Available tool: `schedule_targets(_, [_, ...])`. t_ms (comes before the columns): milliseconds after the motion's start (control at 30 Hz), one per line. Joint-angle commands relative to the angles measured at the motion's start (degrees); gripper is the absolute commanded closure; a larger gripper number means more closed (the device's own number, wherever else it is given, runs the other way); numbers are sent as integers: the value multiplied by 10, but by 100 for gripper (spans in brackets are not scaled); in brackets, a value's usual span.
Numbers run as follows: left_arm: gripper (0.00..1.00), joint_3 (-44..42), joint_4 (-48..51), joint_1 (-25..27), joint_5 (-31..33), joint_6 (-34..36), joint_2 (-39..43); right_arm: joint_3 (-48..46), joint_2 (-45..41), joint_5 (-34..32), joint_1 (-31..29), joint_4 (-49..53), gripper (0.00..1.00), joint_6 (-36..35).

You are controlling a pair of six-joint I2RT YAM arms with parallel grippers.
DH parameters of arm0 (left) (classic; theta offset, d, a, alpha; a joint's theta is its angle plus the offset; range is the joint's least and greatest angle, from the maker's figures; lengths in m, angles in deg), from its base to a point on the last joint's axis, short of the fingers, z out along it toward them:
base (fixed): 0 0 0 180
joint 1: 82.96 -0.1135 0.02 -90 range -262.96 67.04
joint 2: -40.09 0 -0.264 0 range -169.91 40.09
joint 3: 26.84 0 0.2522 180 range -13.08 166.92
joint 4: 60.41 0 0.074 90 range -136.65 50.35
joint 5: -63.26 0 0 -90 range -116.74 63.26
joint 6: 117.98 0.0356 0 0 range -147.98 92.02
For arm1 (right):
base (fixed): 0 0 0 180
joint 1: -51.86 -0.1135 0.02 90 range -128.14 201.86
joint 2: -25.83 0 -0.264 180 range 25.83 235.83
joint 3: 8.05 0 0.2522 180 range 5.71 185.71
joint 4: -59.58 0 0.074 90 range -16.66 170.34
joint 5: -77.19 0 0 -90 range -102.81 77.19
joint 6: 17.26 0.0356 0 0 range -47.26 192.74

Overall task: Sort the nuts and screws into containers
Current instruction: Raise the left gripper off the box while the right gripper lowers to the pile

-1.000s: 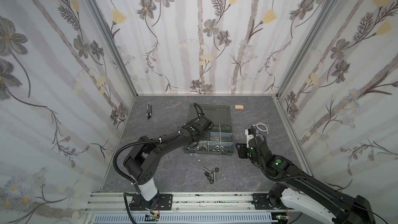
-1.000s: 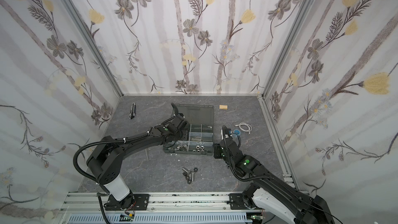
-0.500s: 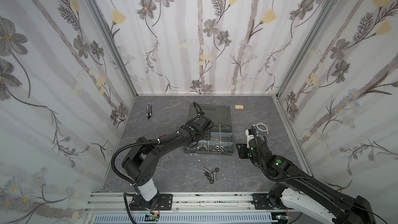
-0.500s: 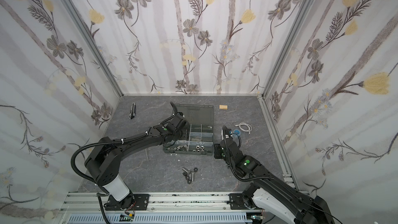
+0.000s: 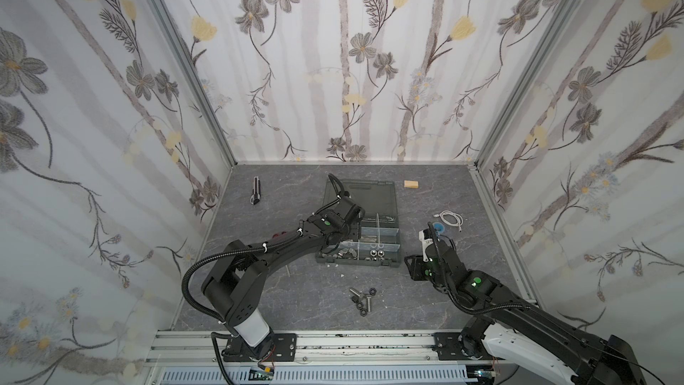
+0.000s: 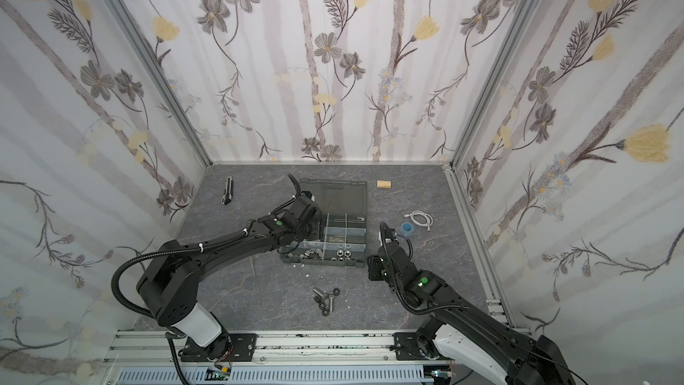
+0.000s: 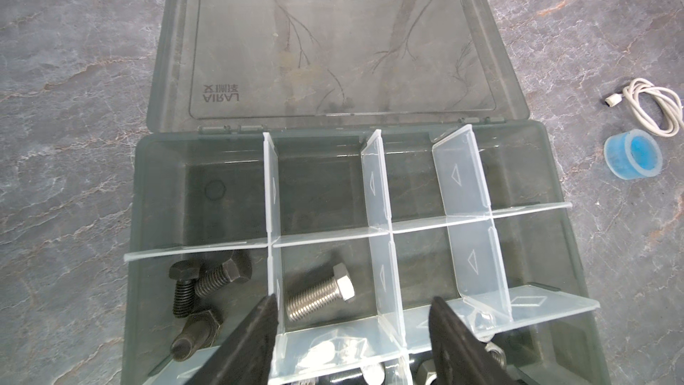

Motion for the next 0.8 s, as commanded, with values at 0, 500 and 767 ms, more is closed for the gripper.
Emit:
schedule_targets(0, [32, -5, -6, -1, 10, -10, 10, -1, 8, 15, -9, -23, 64, 4])
schedule_targets(500, [32, -73, -9, -8, 37, -46, 82, 3, 89, 11, -141, -48, 64, 45])
schedule_targets(767, [31, -103, -10, -18, 45, -56, 121, 12, 125, 4, -203, -60, 64, 80])
